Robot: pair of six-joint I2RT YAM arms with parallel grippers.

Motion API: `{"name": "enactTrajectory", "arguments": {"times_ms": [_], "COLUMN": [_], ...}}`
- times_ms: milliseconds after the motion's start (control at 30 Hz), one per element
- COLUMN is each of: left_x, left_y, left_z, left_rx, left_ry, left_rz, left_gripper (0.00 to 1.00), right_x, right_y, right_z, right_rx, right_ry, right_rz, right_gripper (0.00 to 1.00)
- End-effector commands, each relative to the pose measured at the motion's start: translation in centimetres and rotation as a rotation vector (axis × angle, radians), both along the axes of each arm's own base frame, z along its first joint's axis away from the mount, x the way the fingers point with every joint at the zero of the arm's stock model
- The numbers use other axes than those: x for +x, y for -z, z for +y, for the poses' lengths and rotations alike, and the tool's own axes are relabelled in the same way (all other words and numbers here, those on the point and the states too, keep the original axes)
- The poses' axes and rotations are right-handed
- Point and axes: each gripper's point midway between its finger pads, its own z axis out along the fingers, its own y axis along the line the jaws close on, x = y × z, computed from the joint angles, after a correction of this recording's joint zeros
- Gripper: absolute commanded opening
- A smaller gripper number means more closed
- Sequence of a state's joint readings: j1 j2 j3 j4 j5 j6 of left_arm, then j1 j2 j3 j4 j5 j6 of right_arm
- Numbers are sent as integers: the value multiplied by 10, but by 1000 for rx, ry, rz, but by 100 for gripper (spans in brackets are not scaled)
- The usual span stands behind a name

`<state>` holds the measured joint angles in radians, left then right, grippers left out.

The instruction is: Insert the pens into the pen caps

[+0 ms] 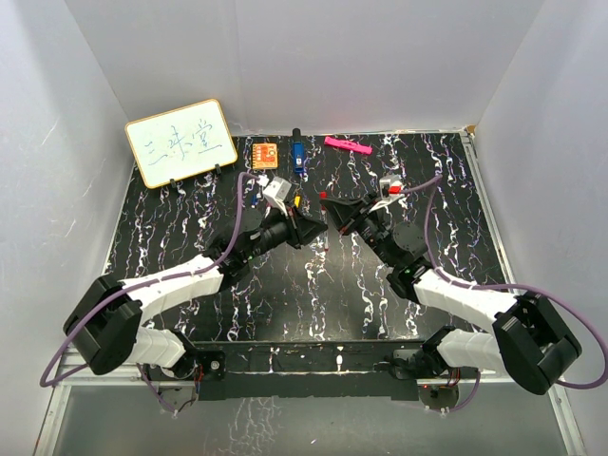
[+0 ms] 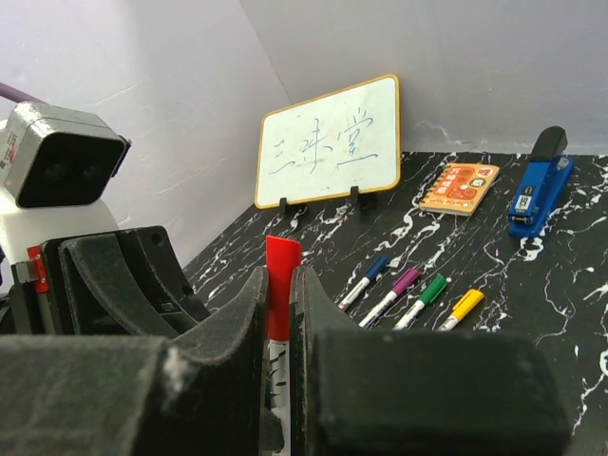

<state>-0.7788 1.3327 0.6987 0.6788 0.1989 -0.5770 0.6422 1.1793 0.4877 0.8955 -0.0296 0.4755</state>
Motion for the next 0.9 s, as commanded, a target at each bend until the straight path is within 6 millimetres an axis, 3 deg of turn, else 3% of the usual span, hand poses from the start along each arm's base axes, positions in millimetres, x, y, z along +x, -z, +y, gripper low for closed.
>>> {"name": "enactTrajectory", "arguments": {"times_ms": [0,200,300,867], "left_x": [15,17,18,21], "left_y": [-80,-94,-90,-114], "left_z": [2,12,14,43], "left_rx": [-189,-349,-331,-290], "left_ry": [16,69,55,-69], "left_rz": [-151,-109,-111,-228], "left_gripper": [0,0,0,0], "right_x": [-10,-15,-16,-25], "right_y": [8,10,11,32], "right_z": [22,32,32,33], "right_rx": [-61,-74,-79,-114], "right_ry": [-119,-183,-191,-228], "right_rz": [2,-8,-11,48], "right_gripper": [0,0,0,0]}}
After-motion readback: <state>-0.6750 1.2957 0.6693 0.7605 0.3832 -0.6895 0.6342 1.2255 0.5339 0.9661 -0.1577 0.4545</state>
